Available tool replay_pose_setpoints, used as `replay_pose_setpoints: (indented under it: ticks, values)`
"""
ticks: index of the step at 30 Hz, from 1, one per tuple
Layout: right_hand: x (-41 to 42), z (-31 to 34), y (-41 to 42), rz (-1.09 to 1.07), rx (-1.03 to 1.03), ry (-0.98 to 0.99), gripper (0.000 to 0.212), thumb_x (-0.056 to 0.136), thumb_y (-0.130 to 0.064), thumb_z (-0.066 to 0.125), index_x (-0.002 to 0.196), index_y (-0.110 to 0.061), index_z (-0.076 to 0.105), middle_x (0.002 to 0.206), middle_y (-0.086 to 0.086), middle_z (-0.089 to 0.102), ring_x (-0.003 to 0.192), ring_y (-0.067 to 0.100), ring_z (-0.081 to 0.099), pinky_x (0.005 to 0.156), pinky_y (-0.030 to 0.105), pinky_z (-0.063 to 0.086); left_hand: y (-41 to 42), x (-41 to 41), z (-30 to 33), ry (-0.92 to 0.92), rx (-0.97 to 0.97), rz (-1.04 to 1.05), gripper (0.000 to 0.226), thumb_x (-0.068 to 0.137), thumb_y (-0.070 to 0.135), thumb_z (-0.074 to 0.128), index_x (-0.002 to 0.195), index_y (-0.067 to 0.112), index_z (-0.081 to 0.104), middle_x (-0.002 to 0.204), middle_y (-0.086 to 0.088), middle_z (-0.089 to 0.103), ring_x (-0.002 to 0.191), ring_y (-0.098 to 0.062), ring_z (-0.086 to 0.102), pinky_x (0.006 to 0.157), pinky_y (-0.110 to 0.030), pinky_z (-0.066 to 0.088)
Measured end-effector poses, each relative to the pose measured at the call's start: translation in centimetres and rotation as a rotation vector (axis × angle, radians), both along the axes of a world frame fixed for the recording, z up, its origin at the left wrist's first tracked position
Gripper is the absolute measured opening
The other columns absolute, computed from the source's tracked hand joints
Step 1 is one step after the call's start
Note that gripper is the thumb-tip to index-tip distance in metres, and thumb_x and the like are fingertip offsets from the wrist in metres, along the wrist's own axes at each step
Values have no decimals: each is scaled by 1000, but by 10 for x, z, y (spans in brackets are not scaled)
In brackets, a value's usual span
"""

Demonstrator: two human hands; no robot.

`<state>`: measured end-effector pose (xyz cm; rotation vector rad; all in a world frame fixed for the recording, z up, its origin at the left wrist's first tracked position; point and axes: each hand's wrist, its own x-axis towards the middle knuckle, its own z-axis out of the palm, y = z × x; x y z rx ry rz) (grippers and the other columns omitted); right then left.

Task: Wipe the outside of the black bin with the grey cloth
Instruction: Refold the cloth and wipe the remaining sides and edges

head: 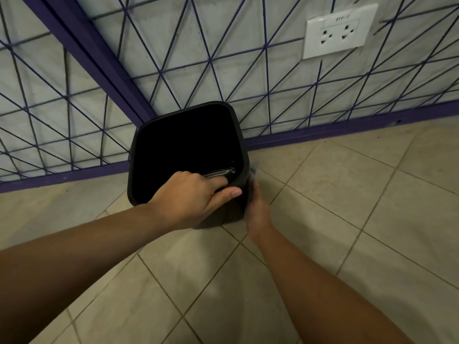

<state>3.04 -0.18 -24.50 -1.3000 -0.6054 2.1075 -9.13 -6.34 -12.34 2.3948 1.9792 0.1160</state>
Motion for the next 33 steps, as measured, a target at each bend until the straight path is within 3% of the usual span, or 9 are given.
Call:
replay_pose_setpoints:
  ticks: [7, 10, 12, 14, 17, 19, 21, 25, 33]
  values:
    - [6, -17, 2, 28, -196, -180, 50, 102, -63, 47, 108, -20, 72, 91, 3, 70, 63, 17, 60, 50, 28, 45, 4, -1, 2, 2, 11, -29, 62, 95, 70, 13, 86, 28, 58, 62, 11, 48, 56, -10, 50, 53, -29, 38]
    - [25, 14, 12, -165, -176, -197, 41, 109, -36, 49, 128, -4, 68, 121, 22, 71, 89, 23, 62, 73, 30, 50, 5, 6, 7, 7, -58, 32, 70, 92, 70, 12, 100, 24, 64, 67, 14, 45, 62, -9, 50, 59, -30, 38]
    - [35, 33, 23, -264, -131, -158, 30, 106, -23, 51, 126, -6, 67, 118, 20, 66, 93, 22, 58, 84, 31, 43, 2, 7, 15, -200, -47, 100, 76, 93, 71, 7, 102, 23, 65, 75, 8, 57, 69, -10, 56, 66, -36, 47]
    - [43, 58, 27, -190, -11, -115, 20, 102, -27, 58, 115, -14, 66, 114, 9, 63, 102, 21, 57, 92, 32, 40, 4, -3, 19, -336, 170, 244, 67, 98, 64, 17, 105, 20, 67, 91, -1, 67, 86, -20, 61, 78, -44, 49]
    - [42, 93, 28, -17, 186, -177, 26, 94, -41, 73, 94, -15, 72, 94, 0, 72, 91, 17, 66, 86, 29, 48, 10, -30, 22, -93, 409, 630, 46, 96, 49, 47, 124, 14, 59, 128, -9, 59, 119, -35, 48, 99, -48, 38]
    - [39, 103, 27, 77, 309, -231, 25, 88, -42, 79, 84, -18, 73, 81, -2, 74, 81, 17, 69, 68, 27, 48, 8, -47, 19, -66, 199, 998, 60, 92, 44, 57, 138, 8, 45, 146, -16, 43, 134, -39, 35, 107, -50, 31]
    - [38, 103, 26, 160, 402, -274, 19, 89, -37, 80, 92, -20, 74, 81, -4, 72, 77, 12, 68, 62, 25, 47, 0, -55, 14, -289, -12, 1228, 62, 95, 40, 56, 139, 0, 39, 143, -25, 44, 130, -44, 41, 98, -47, 39]
    - [42, 102, 30, 132, 455, -274, 9, 92, -26, 77, 89, -21, 71, 83, -4, 71, 78, 9, 66, 64, 21, 50, -9, -53, 11, -586, 24, 1171, 33, 102, 16, 40, 126, -4, 49, 125, -26, 56, 93, -32, 49, 70, -39, 35]
    - [68, 106, 64, 11, 537, -326, 13, 90, -25, 80, 93, -13, 73, 85, 3, 72, 80, 17, 67, 67, 29, 54, 21, -28, 6, -646, 80, 1037, 32, 103, 14, 35, 124, -3, 52, 120, -24, 60, 103, -37, 55, 74, -35, 34]
